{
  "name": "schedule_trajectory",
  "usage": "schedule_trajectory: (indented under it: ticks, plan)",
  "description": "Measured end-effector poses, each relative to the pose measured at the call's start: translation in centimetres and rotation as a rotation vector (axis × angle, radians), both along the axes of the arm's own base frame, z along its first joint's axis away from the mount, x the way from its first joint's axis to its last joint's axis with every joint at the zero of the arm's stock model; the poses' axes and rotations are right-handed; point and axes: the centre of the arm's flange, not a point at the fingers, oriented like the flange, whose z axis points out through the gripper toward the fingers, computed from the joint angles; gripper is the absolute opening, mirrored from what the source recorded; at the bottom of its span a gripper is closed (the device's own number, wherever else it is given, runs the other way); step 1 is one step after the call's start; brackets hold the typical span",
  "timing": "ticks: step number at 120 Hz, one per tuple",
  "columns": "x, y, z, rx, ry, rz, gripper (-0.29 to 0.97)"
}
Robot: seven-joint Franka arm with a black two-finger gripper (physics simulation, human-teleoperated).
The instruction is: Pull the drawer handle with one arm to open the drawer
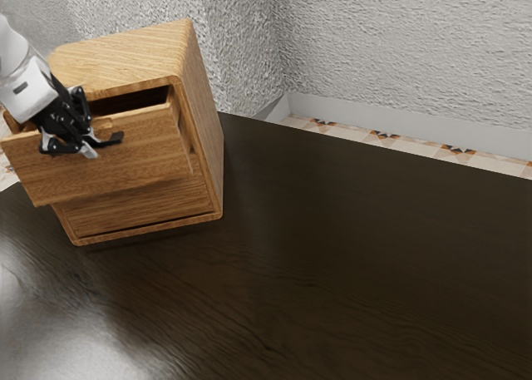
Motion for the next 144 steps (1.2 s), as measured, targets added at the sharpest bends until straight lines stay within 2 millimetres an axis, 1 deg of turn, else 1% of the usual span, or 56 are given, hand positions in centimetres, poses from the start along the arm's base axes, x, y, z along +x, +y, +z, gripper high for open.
schedule_trajectory:
  ticks: [24, 34, 48, 53, 63, 73, 78, 88, 103, 110, 128, 144]
  plan:
    - [-0.7, -0.4, -0.1, -0.015, 0.019, 0.004, -0.11]
    - [-1.5, -1.6, 0.2, -0.023, 0.017, -0.013, -0.10]
    - [-2.5, -3.3, -0.3, -0.038, 0.028, -0.036, -0.11]
    - [-3.1, -3.8, -0.4, -0.043, 0.028, -0.042, -0.11]
    - [-4.4, -4.1, -0.6, -0.055, 0.025, -0.041, -0.11]
    - [-5.7, -4.4, -0.5, -0.064, 0.018, -0.040, -0.04]
    - [-6.1, -4.5, -0.5, -0.067, 0.018, -0.039, -0.04]
    - [-6.8, -5.5, 0.1, -0.054, 0.013, -0.041, -0.07]
    - [-8.4, -6.4, 0.5, -0.039, 0.014, -0.026, -0.10]
    - [-8.8, -7.0, 0.7, -0.033, 0.019, -0.024, -0.11]
    - [-8.8, -8.1, 0.0, -0.033, 0.044, -0.027, -0.11]
    - [-9.6, -9.2, -0.1, -0.030, 0.047, -0.032, -0.11]
